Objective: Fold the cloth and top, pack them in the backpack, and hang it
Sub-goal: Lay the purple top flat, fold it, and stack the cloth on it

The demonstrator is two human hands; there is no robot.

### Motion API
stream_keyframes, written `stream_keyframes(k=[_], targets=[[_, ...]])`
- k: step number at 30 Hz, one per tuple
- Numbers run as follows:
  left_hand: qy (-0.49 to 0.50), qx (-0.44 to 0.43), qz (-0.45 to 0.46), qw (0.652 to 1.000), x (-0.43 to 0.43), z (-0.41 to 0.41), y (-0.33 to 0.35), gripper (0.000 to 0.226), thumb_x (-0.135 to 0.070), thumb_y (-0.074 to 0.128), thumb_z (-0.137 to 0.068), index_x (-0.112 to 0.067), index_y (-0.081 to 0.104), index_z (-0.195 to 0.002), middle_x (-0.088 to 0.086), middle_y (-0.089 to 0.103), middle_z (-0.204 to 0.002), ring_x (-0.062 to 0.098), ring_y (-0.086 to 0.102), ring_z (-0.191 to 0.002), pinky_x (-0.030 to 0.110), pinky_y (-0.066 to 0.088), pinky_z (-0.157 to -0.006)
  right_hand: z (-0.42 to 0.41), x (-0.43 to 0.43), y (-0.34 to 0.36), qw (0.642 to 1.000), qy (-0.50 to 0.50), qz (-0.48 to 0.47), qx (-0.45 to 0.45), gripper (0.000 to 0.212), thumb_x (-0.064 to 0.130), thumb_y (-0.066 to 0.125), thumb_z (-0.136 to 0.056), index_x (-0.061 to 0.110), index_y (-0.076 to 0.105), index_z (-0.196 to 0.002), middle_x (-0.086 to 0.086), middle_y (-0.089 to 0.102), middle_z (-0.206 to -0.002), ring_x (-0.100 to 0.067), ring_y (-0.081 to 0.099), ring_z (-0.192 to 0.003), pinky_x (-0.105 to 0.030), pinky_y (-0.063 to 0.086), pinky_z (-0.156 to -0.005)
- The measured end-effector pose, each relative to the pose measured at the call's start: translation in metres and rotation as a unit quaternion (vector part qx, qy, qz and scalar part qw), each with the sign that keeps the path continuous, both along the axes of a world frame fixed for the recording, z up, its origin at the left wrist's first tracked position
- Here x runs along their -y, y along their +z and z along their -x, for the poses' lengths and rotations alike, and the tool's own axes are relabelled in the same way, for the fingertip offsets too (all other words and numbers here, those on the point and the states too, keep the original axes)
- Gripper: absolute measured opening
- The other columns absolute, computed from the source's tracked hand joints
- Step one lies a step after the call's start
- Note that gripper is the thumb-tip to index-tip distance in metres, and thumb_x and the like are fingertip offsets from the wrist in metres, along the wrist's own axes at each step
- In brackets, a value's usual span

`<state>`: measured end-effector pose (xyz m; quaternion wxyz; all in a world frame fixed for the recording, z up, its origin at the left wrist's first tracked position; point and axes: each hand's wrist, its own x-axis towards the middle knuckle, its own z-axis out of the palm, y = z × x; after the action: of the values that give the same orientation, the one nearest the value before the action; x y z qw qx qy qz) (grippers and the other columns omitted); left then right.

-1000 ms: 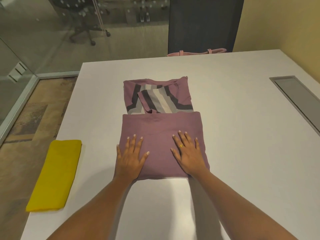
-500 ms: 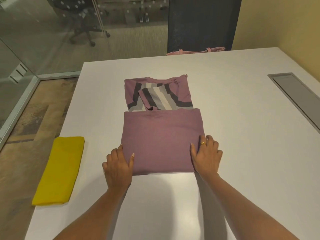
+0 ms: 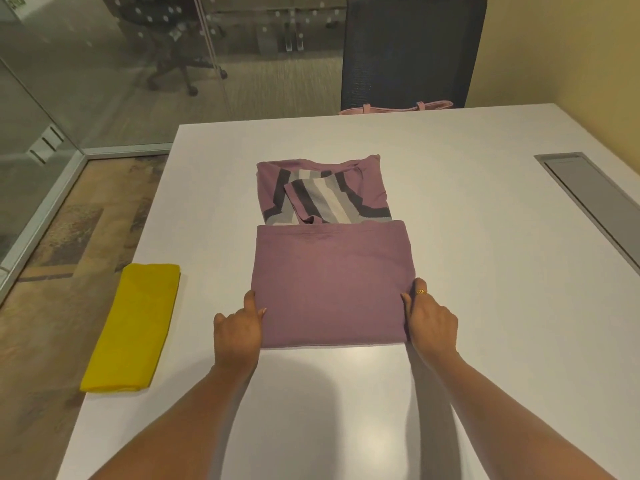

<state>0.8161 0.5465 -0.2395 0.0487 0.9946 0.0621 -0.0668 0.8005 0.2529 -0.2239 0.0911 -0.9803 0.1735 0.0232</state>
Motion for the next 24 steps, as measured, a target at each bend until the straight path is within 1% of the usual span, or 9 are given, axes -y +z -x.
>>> stream_keyframes(k=[2, 4, 7, 9, 11, 13, 15, 18, 24], targets=[[-0.002, 0.038, -0.049, 0.998, 0.003, 0.002, 0.004, 0.041, -0.035, 0.049, -0.094, -0.01, 0.048, -0.126, 0.008, 0.066, -0.089, 0.026, 0.062, -0.079, 0.037, 0.041, -0.074, -0.003, -0.005, 0.0, 0.999, -0.005, 0.01, 0.045, 0.029, 0.025, 0.038, -0.098, 0.006, 0.046, -0.119, -0.012, 0.063, -0.091, -0.028, 0.046, -0.067, -0.031, 0.029, -0.059], [-0.007, 0.116, -0.064, 0.991, 0.007, 0.001, 0.004, 0.04, -0.028, 0.069, -0.081, -0.007, 0.059, -0.113, 0.012, 0.064, -0.089, 0.03, 0.06, -0.078, 0.039, 0.043, -0.066, -0.008, -0.012, 0.001, 0.993, 0.011, 0.059, 0.102, 0.025, 0.015, 0.061, -0.086, 0.004, 0.057, -0.108, -0.014, 0.064, -0.087, -0.032, 0.052, -0.069, -0.033, 0.03, -0.059], [-0.056, 0.173, -0.016, 0.983, 0.018, -0.008, 0.007, 0.036, -0.019, 0.068, -0.078, -0.009, 0.061, -0.111, 0.014, 0.063, -0.112, 0.032, 0.061, -0.103, 0.049, 0.047, -0.085, -0.019, -0.025, 0.006, 0.982, 0.051, 0.084, 0.159, 0.03, 0.019, 0.07, -0.076, 0.01, 0.061, -0.103, -0.011, 0.064, -0.095, -0.033, 0.059, -0.084, -0.042, 0.043, -0.07], [-0.111, 0.164, 0.002, 0.98, 0.032, -0.013, 0.009, 0.038, -0.027, 0.053, -0.084, -0.011, 0.059, -0.118, 0.013, 0.057, -0.129, 0.03, 0.056, -0.119, 0.053, 0.042, -0.097, -0.027, -0.036, 0.007, 0.981, 0.109, 0.057, 0.151, 0.034, 0.03, 0.057, -0.082, 0.012, 0.058, -0.112, -0.01, 0.062, -0.111, -0.033, 0.056, -0.105, -0.051, 0.042, -0.087], [-0.157, 0.09, 0.001, 0.984, 0.045, -0.016, 0.009, 0.057, -0.043, 0.03, -0.088, -0.015, 0.047, -0.134, 0.011, 0.043, -0.144, 0.029, 0.043, -0.132, 0.052, 0.031, -0.105, -0.033, -0.049, 0.002, 0.979, 0.181, 0.04, 0.091, 0.052, 0.044, 0.039, -0.088, 0.015, 0.05, -0.129, -0.011, 0.051, -0.134, -0.032, 0.044, -0.128, -0.061, 0.03, -0.101], [-0.175, 0.021, -0.002, 0.984, 0.049, -0.018, 0.001, 0.074, -0.057, 0.006, -0.085, -0.022, 0.019, -0.148, 0.006, 0.017, -0.156, 0.026, 0.017, -0.144, 0.048, 0.012, -0.115, -0.036, -0.056, -0.008, 0.973, 0.229, 0.017, 0.025, 0.073, 0.062, 0.012, -0.087, 0.022, 0.026, -0.146, -0.007, 0.024, -0.154, -0.028, 0.017, -0.144, -0.063, 0.008, -0.109], [-0.18, 0.003, 0.021, 0.983, 0.045, -0.018, -0.008, 0.081, -0.065, -0.011, -0.081, -0.026, 0.009, -0.149, 0.003, 0.012, -0.158, 0.025, 0.01, -0.146, 0.046, 0.005, -0.116, -0.035, -0.055, -0.02, 0.971, 0.24, -0.004, -0.018, 0.092, 0.076, -0.014, -0.072, 0.03, 0.005, -0.149, -0.001, 0.001, -0.159, -0.023, -0.004, -0.146, -0.06, -0.006, -0.11], [-0.196, 0.03, -0.014, 0.98, 0.037, -0.014, -0.014, 0.073, -0.061, -0.001, -0.092, -0.022, 0.032, -0.143, 0.008, 0.041, -0.146, 0.032, 0.04, -0.133, 0.054, 0.026, -0.106, -0.033, -0.05, -0.027, 0.971, 0.238, -0.018, -0.026, 0.097, 0.076, -0.025, -0.063, 0.035, -0.001, -0.148, 0.002, -0.005, -0.158, -0.022, -0.009, -0.145, -0.058, -0.009, -0.11], [-0.182, 0.031, -0.011, 0.983, 0.031, 0.001, -0.015, 0.067, -0.06, 0.007, -0.093, -0.023, 0.03, -0.144, 0.006, 0.041, -0.146, 0.03, 0.04, -0.134, 0.051, 0.027, -0.11, -0.026, -0.049, -0.025, 0.969, 0.246, -0.026, -0.029, 0.092, 0.076, -0.022, -0.067, 0.037, 0.0, -0.147, 0.004, -0.004, -0.158, -0.021, -0.008, -0.146, -0.056, -0.012, -0.11]])
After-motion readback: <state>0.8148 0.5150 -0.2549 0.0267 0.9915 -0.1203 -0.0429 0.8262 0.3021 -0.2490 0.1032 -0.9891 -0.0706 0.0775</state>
